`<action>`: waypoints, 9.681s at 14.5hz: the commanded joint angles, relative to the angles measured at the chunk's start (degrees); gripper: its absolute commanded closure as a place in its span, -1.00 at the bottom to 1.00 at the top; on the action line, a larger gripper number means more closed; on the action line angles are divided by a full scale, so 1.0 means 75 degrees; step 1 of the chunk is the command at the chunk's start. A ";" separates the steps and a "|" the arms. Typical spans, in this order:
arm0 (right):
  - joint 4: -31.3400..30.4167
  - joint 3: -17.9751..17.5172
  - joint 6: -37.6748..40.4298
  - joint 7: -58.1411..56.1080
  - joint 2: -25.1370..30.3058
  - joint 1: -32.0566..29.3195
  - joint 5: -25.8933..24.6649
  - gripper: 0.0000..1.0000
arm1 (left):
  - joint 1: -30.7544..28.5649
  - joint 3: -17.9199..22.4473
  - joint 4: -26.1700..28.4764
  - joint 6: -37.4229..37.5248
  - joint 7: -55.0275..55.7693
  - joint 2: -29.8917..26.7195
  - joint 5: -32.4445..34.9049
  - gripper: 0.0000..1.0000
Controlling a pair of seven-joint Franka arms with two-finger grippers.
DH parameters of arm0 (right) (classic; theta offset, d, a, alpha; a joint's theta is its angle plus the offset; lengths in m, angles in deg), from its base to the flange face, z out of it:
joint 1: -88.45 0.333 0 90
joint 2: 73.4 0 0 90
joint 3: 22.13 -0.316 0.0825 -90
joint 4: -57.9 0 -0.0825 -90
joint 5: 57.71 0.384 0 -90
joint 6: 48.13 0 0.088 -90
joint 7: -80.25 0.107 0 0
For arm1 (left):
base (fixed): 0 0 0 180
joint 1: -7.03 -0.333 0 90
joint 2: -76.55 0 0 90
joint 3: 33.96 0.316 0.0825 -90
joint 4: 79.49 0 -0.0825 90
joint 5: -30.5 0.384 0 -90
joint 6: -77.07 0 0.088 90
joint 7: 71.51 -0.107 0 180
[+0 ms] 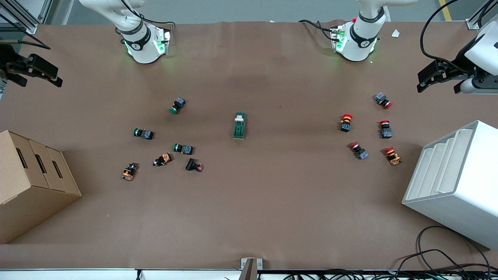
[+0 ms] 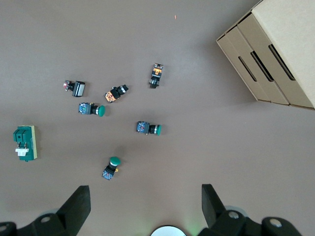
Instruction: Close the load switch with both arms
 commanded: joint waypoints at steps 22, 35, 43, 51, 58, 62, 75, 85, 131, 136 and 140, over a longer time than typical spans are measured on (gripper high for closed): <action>-0.0053 0.0038 -0.0038 0.0036 0.0107 0.0194 0.0037 -1.00 | 0.2439 -0.3539 0.1452 -0.4256 0.8193 0.2336 0.1952 -1.00; -0.0041 0.0061 -0.0050 -0.0045 -0.0396 0.0089 0.0084 -1.00 | 0.5512 -0.3539 0.1452 -0.4891 1.5696 0.5454 0.8808 -0.97; -0.0135 0.0050 -0.0589 0.0664 -0.1041 0.0392 0.0095 -1.00 | 0.5876 -0.3515 0.2177 -0.3990 1.8077 0.6171 1.2384 -0.97; -0.0473 0.0049 -0.1442 0.3971 -0.1966 0.1798 0.0691 -1.00 | 0.6087 -0.3468 0.2167 -0.2958 1.9274 0.6896 1.4014 -0.97; -0.2582 0.0038 -0.4253 0.5998 -0.2084 0.2958 0.0928 -1.00 | 0.6157 -0.3433 0.2143 -0.2722 1.9345 0.7178 1.4614 -0.98; -0.3170 0.0038 -0.5579 0.7380 -0.2388 0.3965 0.1314 -1.00 | 0.6181 -0.3433 0.2143 -0.2711 1.9345 0.7284 1.4614 -0.98; -0.3323 0.0038 -0.8018 0.9480 -0.4017 0.6064 0.1701 -1.00 | 0.6204 -0.3433 0.2132 -0.2254 1.9498 0.7519 1.4614 -0.99; -0.3206 0.0038 -0.9272 1.0501 -0.4896 0.6639 0.1713 -1.00 | 0.6193 -0.3433 0.2120 -0.2324 1.9498 0.7518 1.4649 -0.99; -0.0487 0.0167 -0.4764 0.4833 -0.4605 0.3055 0.1514 -1.00 | 0.6040 -0.3702 0.1056 -0.2617 1.7803 0.7003 1.2380 -0.99; -0.0581 0.0178 -0.3779 0.2911 -0.3961 0.2130 0.0729 -1.00 | 0.5690 -0.3703 -0.0162 -0.2594 1.5974 0.6663 1.0634 -0.99; -0.0592 0.0190 -0.3110 0.1903 -0.3433 0.1543 0.0273 -1.00 | 0.5198 -0.3679 -0.1254 -0.2477 1.4240 0.6442 0.9073 -1.00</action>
